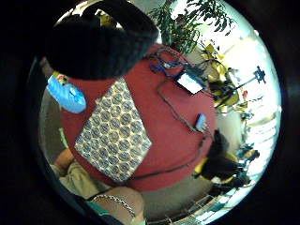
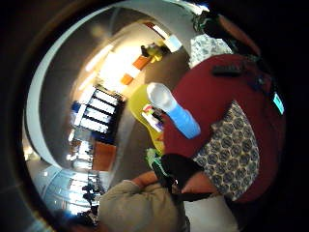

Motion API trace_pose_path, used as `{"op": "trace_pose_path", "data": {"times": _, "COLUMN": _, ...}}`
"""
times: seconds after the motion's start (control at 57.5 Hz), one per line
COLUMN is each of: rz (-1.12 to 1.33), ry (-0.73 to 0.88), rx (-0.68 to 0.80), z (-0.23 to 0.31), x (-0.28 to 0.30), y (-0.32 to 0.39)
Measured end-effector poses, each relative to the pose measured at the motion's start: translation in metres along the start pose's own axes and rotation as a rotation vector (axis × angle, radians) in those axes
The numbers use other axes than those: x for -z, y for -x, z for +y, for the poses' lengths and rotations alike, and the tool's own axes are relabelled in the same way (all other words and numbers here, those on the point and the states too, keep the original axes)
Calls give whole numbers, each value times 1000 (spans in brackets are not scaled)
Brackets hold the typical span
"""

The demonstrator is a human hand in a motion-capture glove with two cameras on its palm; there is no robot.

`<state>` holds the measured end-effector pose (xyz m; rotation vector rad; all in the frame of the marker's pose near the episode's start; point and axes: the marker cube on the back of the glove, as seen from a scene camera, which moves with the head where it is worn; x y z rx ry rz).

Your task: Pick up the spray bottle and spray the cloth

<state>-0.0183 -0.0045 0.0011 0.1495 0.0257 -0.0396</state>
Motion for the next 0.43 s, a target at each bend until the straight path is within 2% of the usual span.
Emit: {"op": "trace_pose_path", "data": {"times": 0.435, "rz": -15, "ry": 146, "rx": -56, "z": 6, "x": 2, "y": -19}}
